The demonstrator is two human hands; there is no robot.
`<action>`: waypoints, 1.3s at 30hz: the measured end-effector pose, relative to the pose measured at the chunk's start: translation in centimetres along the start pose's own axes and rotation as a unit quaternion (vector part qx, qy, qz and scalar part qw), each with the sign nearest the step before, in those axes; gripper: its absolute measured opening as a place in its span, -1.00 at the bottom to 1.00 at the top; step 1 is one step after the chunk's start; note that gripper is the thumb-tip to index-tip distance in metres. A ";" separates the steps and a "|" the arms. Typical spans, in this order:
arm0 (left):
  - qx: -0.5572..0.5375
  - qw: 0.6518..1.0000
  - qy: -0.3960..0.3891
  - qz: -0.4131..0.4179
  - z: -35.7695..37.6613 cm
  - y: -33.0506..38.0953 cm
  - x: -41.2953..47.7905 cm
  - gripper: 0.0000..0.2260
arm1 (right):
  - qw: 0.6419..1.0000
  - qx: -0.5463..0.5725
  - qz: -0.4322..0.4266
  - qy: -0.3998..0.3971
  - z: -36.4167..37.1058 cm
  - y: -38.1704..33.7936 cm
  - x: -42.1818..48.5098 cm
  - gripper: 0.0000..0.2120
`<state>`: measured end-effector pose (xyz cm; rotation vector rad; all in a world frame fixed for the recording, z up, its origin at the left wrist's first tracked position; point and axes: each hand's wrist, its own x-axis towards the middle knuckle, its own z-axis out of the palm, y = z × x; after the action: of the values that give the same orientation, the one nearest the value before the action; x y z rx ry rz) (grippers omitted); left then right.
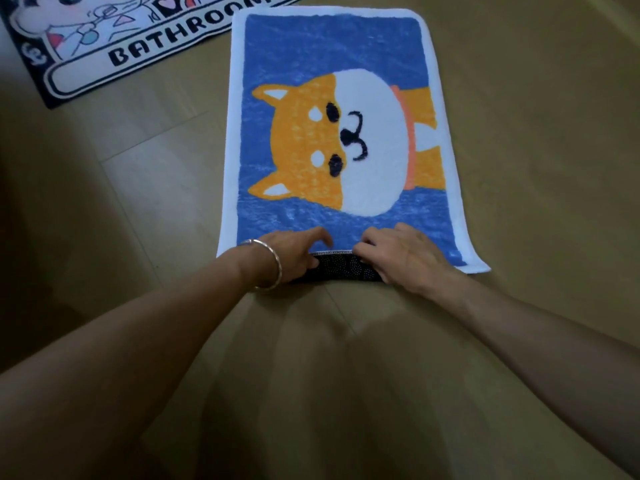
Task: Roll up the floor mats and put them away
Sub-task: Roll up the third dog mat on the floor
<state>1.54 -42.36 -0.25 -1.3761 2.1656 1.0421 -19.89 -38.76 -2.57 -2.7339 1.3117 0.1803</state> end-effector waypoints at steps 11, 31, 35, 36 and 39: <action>0.201 0.978 0.016 0.058 0.6 -0.2 0.0 -0.67 | 0.996 -0.091 -0.019 -0.014 0.7 -2.1 -1.8 -0.82; 0.108 0.984 0.123 0.072 2.3 -0.9 -0.2 -0.63 | 0.978 -0.081 0.184 -0.059 0.0 -3.4 -0.6 -0.61; 0.194 0.968 0.137 0.085 2.7 -0.3 -0.9 -0.64 | 0.971 -0.017 0.202 -0.130 -0.2 -3.1 -0.1 -0.78; 0.222 0.961 0.143 0.080 3.2 -0.1 -1.2 -0.63 | 0.968 0.005 0.200 -0.149 -0.3 -2.9 0.0 -0.80; 0.287 0.944 0.157 0.038 4.1 1.0 -1.7 -0.55 | 0.955 0.078 0.196 -0.208 -0.8 -2.6 0.4 -0.80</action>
<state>1.14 -37.96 -1.44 -1.2339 2.4845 0.1654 -17.57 -37.61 -1.77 -2.1210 1.6277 0.6157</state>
